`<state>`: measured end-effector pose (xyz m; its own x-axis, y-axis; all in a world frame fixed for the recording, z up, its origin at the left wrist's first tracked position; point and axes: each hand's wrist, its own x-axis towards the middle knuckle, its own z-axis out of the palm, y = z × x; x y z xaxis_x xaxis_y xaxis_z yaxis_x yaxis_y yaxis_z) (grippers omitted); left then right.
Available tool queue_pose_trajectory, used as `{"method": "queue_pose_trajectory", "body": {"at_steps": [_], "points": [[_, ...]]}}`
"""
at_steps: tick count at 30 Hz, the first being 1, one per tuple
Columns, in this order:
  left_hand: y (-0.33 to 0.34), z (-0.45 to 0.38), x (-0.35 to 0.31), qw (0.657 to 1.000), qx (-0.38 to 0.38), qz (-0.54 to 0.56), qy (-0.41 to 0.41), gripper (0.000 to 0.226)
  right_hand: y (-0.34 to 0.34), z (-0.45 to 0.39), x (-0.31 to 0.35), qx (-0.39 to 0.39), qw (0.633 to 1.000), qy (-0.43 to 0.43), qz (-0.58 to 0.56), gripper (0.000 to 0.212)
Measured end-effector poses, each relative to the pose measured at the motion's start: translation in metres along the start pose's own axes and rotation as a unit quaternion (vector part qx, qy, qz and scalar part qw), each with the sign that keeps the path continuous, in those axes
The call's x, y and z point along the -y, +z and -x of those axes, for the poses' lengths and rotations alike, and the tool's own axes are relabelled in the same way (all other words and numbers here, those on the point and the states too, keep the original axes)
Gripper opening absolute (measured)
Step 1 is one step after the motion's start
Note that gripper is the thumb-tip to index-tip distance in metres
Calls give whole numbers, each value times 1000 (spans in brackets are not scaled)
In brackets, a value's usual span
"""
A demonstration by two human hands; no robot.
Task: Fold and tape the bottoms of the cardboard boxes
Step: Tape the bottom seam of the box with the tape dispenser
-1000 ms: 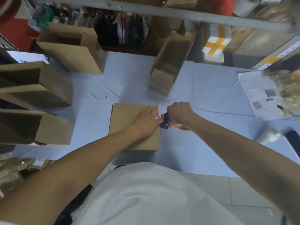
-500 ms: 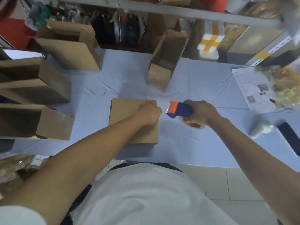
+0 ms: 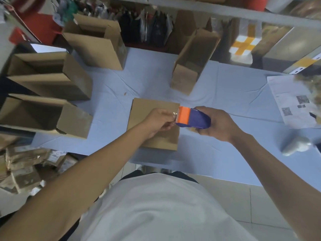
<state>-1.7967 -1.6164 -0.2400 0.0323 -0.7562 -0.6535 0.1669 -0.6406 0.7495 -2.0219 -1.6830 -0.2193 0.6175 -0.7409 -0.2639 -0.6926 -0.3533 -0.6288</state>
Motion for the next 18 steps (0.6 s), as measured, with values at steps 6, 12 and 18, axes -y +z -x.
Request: {"method": "queue_pose_trajectory", "body": {"at_steps": [6,12,18], "points": [[-8,-1,2,988,-101,-113,25,17,7,-2,1,26,998,-29,54,57],[-24,-4,11,972,-127,-199,8,19,-7,25,-43,42,990,18,133,53],[-10,-13,17,941,-143,-305,-41,20,0,16,-58,69,987,26,143,54]]}}
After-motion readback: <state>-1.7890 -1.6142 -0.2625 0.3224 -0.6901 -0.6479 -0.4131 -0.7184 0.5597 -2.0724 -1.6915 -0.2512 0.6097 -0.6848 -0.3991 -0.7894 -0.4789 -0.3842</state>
